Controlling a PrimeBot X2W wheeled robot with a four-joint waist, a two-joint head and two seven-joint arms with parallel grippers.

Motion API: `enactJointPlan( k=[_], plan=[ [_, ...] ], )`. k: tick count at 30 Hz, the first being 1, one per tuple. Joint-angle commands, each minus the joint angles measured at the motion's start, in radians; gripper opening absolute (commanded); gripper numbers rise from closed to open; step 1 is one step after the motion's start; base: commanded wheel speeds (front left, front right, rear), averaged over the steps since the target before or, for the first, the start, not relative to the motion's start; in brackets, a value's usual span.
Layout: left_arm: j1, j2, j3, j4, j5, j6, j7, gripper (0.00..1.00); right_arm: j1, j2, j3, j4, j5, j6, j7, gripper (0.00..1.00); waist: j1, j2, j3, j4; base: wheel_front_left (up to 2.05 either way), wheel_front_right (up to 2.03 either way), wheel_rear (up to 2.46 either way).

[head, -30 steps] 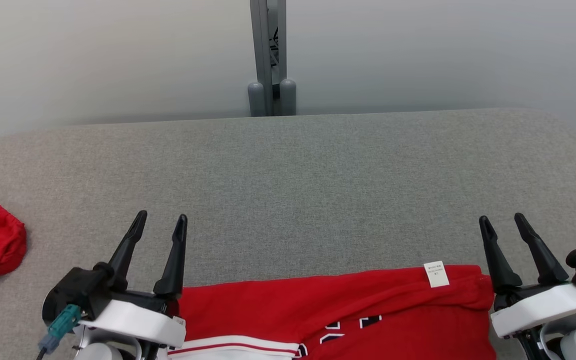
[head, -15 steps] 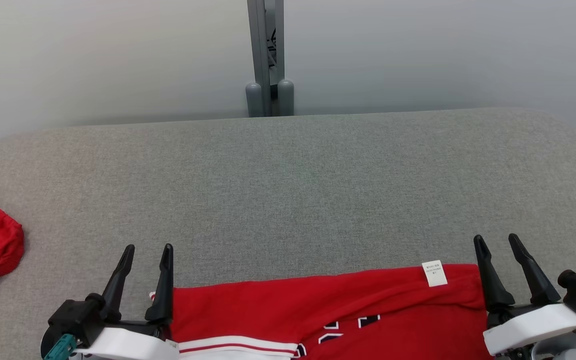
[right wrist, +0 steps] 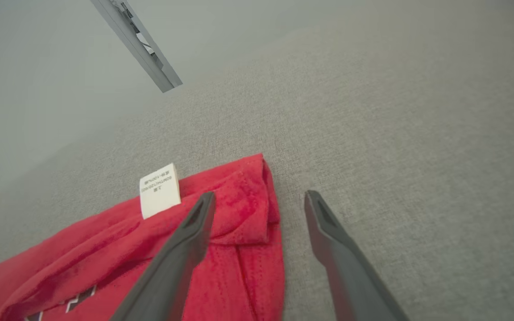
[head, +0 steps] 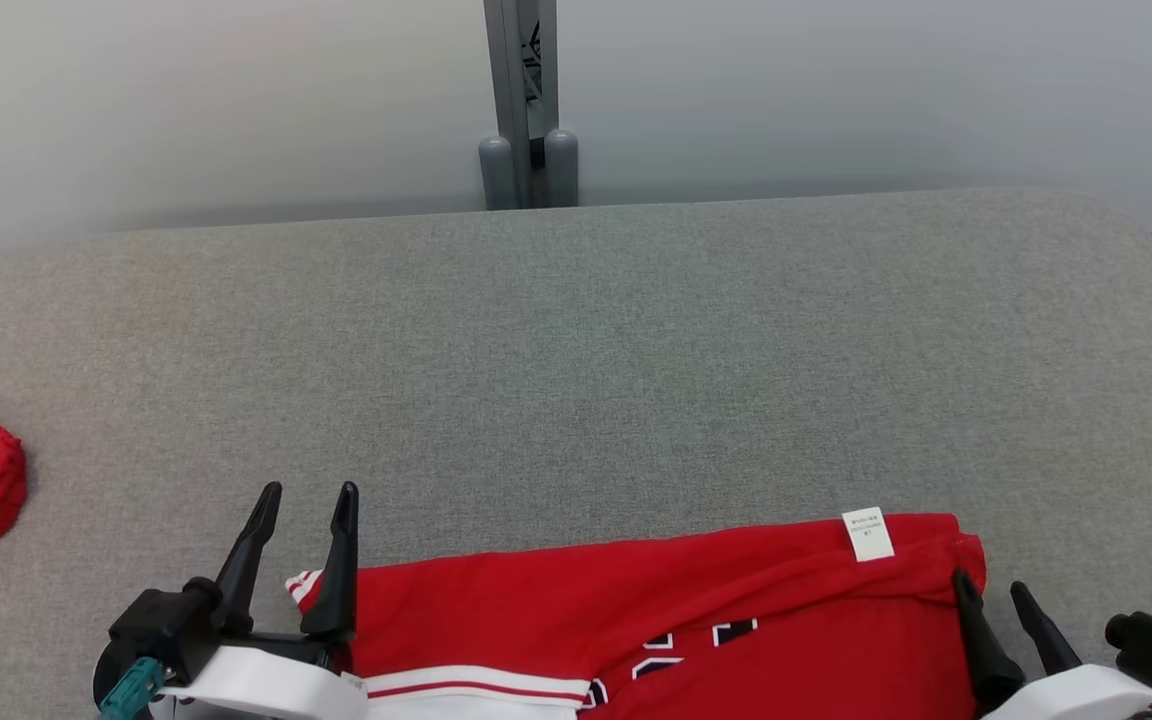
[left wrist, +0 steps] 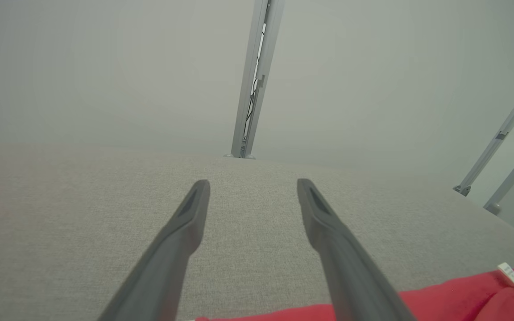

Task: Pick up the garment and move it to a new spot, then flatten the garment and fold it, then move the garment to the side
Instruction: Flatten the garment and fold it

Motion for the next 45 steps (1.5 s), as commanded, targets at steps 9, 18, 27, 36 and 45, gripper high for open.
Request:
enactJointPlan(
  k=[9, 18, 27, 36, 45],
  plan=[
    [-0.027, 0.003, -0.004, 0.000, 0.012, -0.002, -0.004, 1.00, -0.036, 0.002, 0.088, 0.143, 0.102, 0.000, 0.000, 1.00, 0.0000, -0.0001, 0.020, 0.013, 0.00, 0.00, 0.00],
    [-0.034, 0.019, -0.028, -0.007, 0.056, -0.002, -0.004, 1.00, -0.056, 0.023, 0.147, 0.165, 0.155, 0.000, 0.004, 1.00, 0.0000, -0.0001, 0.025, 0.027, 0.00, 0.00, 0.00],
    [-0.031, 0.014, -0.024, 0.000, 0.043, -0.002, -0.004, 1.00, -0.071, 0.020, 0.174, 0.134, 0.214, 0.000, 0.004, 1.00, 0.0000, -0.0001, 0.026, 0.038, 0.00, 0.00, 0.00],
    [-0.038, 0.011, -0.021, -0.002, 0.047, -0.002, -0.004, 1.00, -0.086, 0.009, 0.169, 0.130, 0.207, 0.000, 0.001, 0.00, 0.0000, -0.0001, 0.033, 0.043, 0.00, 0.00, 0.00],
    [-0.036, 0.008, -0.016, 0.000, 0.047, -0.002, -0.004, 1.00, -0.111, -0.002, 0.094, 0.128, 0.138, 0.000, -0.002, 0.00, 0.0000, -0.0001, 0.033, 0.047, 0.00, 0.00, 0.00]
  ],
)
